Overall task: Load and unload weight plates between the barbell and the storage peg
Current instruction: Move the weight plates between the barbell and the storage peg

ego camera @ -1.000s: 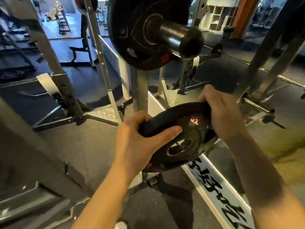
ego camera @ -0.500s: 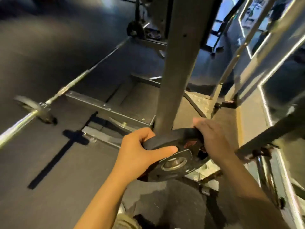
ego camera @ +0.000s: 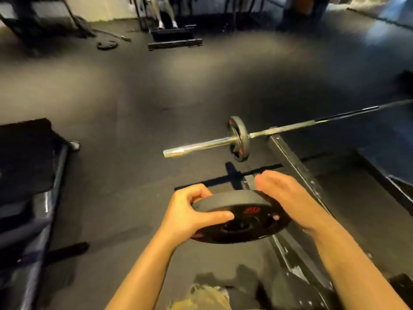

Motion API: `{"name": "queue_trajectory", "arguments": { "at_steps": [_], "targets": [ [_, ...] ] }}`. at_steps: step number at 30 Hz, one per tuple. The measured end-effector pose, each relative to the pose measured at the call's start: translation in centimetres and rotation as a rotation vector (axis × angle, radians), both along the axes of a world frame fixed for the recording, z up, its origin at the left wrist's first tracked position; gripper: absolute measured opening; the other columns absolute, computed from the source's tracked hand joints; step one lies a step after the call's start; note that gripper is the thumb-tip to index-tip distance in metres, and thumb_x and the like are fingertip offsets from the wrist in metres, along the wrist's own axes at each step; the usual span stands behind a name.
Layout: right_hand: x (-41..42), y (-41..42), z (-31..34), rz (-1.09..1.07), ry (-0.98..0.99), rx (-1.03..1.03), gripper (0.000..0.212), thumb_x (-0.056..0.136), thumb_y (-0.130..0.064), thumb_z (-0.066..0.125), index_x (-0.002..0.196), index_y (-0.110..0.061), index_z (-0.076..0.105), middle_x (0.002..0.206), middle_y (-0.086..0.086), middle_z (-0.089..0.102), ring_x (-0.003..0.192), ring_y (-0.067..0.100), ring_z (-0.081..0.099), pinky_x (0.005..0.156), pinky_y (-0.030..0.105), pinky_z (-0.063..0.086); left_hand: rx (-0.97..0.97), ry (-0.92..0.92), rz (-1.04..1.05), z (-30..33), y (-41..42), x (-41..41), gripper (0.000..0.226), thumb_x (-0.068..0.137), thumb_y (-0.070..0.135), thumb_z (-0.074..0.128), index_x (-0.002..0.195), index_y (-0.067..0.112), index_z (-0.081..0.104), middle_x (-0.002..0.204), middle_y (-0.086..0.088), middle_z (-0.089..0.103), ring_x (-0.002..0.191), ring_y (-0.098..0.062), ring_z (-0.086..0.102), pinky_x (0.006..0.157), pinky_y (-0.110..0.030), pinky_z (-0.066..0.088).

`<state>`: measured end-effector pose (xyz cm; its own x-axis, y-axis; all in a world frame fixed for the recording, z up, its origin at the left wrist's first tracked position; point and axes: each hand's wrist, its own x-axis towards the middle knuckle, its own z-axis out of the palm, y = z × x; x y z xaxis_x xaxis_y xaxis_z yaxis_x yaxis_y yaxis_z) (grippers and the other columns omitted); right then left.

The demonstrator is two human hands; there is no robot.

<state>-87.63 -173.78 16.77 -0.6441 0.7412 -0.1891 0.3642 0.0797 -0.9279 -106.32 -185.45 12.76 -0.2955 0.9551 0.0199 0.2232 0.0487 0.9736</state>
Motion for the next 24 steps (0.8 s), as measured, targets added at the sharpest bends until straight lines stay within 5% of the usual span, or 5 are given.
{"name": "queue_trajectory", "arguments": {
  "at_steps": [5,12,21,24],
  "targets": [
    [-7.5,3.0,-0.9,0.29,-0.086,-0.039,0.044,0.066,-0.049,0.081,0.093,-0.025,0.056,0.073,0.0,0.066,0.063,0.011,0.064,0.057,0.03,0.049,-0.043,-0.259,0.272,-2.6,0.4,-5.6,0.025,0.041,0.041,0.079,0.058,0.026,0.068,0.057,0.009,0.062,0.055,-0.003,0.059,0.052,-0.015,0.044],
    [-17.4,8.1,-4.5,0.338,-0.252,-0.136,0.047,0.063,-0.036,0.087,0.093,-0.022,0.054,0.07,0.003,0.06,0.049,0.012,0.052,0.044,0.024,0.041,-0.149,-0.532,0.519,-9.4,4.1,-11.7,0.05,0.062,0.007,0.084,0.107,0.003,0.063,0.101,-0.012,0.072,0.095,-0.027,0.066,0.08,-0.031,0.053],
    [-26.9,17.8,-9.4,0.405,-0.345,-0.223,0.052,0.062,-0.026,0.087,0.095,-0.017,0.048,0.067,0.006,0.054,0.048,0.016,0.049,0.052,0.034,0.041,-0.239,-0.746,0.723,-14.8,13.6,-16.1,0.051,0.073,0.024,0.078,0.121,0.022,0.06,0.123,-0.009,0.064,0.11,-0.02,0.061,0.101,-0.037,0.044],
    [-30.6,19.8,-10.8,0.391,-0.384,-0.245,0.048,0.066,-0.027,0.085,0.09,-0.02,0.045,0.07,0.006,0.055,0.051,0.018,0.05,0.052,0.034,0.043,-0.297,-0.842,0.862,-16.1,16.1,-17.1,0.028,0.089,0.034,0.064,0.116,0.029,0.058,0.122,0.002,0.062,0.106,-0.009,0.06,0.09,-0.027,0.047]
  ]
}}
